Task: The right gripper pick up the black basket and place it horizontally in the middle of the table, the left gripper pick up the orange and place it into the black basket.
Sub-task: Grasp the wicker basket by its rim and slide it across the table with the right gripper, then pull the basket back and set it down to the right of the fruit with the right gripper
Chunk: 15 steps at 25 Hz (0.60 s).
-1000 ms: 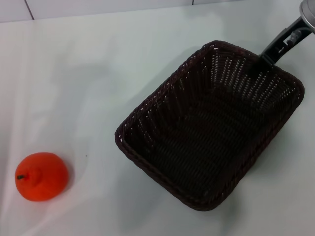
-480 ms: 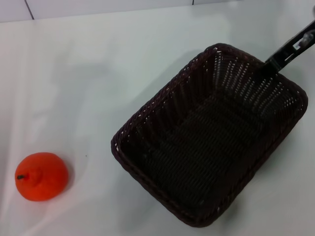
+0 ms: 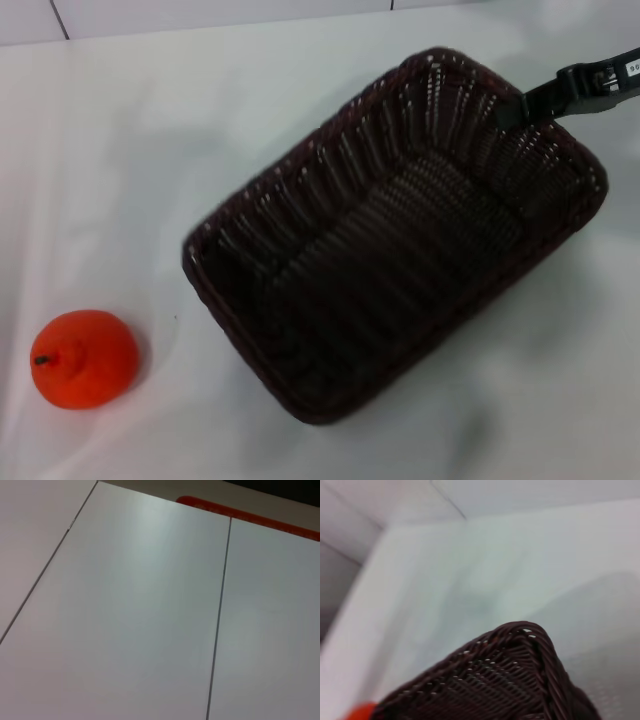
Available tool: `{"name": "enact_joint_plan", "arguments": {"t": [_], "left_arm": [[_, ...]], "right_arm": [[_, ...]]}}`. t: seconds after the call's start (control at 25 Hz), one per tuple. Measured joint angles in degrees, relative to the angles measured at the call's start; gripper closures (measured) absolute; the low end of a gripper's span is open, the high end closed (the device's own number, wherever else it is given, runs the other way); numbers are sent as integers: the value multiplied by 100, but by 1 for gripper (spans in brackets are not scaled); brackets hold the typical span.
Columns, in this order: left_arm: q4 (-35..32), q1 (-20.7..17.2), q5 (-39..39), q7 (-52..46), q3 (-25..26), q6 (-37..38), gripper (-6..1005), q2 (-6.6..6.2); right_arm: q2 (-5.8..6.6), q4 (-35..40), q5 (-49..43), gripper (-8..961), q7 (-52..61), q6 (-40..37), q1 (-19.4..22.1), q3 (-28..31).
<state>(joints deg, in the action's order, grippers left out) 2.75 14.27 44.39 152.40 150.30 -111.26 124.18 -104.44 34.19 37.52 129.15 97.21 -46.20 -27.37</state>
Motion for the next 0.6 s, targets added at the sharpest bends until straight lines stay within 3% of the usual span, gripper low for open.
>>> {"name": "enact_joint_plan", "arguments": {"t": [0.32, 0.44, 0.6], "left_arm": [[24, 113, 0, 0, -10, 39, 205, -8], [24, 126, 0, 0, -10, 69, 215, -8], [24, 130, 0, 0, -9, 83, 214, -9]], "right_arm": [[39, -556, 842, 757, 4, -80, 406, 338], [-17, -738, 1108, 756, 3, -348, 541, 425], [-210, -834, 1385, 756, -11, -769, 665, 445]]}}
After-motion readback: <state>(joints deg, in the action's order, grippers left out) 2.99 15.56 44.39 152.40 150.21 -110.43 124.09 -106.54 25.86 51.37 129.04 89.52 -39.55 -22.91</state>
